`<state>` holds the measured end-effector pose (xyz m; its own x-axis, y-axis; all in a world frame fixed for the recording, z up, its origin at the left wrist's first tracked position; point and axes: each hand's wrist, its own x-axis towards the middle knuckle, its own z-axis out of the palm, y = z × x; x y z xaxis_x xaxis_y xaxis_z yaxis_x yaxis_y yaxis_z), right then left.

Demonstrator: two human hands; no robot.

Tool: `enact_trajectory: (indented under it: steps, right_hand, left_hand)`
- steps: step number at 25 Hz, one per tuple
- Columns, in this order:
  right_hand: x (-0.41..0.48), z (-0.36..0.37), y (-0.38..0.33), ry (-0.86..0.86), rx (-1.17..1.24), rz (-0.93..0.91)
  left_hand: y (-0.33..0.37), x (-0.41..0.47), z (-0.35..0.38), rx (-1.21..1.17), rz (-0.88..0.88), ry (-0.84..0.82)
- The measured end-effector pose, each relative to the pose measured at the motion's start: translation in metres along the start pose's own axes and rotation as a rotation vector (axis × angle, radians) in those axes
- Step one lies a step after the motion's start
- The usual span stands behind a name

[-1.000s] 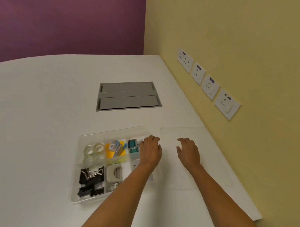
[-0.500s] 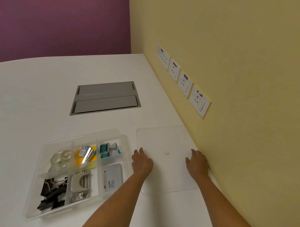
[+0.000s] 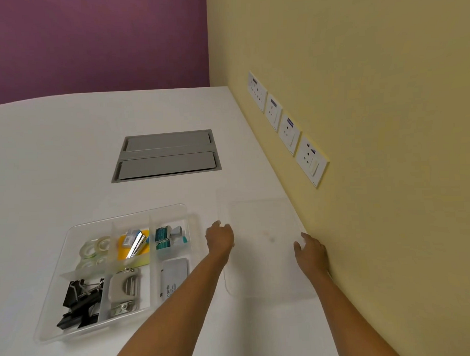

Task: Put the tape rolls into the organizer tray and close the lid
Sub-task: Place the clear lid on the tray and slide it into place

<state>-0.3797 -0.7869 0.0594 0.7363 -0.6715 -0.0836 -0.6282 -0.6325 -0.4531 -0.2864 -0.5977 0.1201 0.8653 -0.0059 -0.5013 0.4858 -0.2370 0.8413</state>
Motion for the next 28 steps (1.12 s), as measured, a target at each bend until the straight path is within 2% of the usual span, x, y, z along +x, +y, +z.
enact_trajectory:
  steps: [2,4,7,10,11,13,15,16,19,21,24,28]
  right_hand:
    - [0.001,-0.005,-0.005,0.014,0.115,-0.040]
    - [-0.001,-0.014,-0.015,0.055,0.260,-0.090]
    - [-0.008,-0.040,-0.045,0.123,0.422,-0.219]
    - [-0.025,-0.076,-0.080,0.027,0.651,-0.476]
    - [-0.031,-0.086,-0.090,0.014,0.627,-0.587]
    - [-0.040,-0.099,-0.110,0.070,0.426,-0.804]
    - [-0.040,-0.102,-0.126,0.268,0.232,-0.996]
    - [-0.039,-0.103,-0.134,0.356,0.225,-1.039]
    - [-0.037,-0.107,-0.162,0.506,0.316,-0.960]
    - [-0.038,-0.112,-0.183,0.469,0.462,-0.818]
    - [-0.036,-0.119,-0.211,0.280,0.856,-0.599]
    - [-0.041,-0.122,-0.238,0.233,1.044,-0.479]
  left_hand:
    - [0.020,-0.002,-0.006,-0.193,0.024,-0.098]
    - [0.043,0.000,-0.014,-0.241,0.062,-0.140]
    - [0.076,0.000,-0.028,-0.249,0.118,-0.087]
    - [0.100,-0.005,-0.043,-0.354,0.166,-0.060]
    - [0.108,-0.005,-0.050,-0.402,0.161,-0.059]
    - [0.124,-0.003,-0.062,-0.455,0.126,-0.044]
    - [0.140,-0.001,-0.075,-0.442,0.103,-0.033]
    - [0.147,-0.003,-0.080,-0.429,0.120,-0.047]
    - [0.160,-0.015,-0.098,-0.456,0.203,-0.126]
    - [0.162,-0.009,-0.115,-0.432,0.244,-0.102]
    - [0.155,0.006,-0.149,-0.276,0.357,0.088]
    - [0.143,0.023,-0.199,-0.144,0.426,0.319]
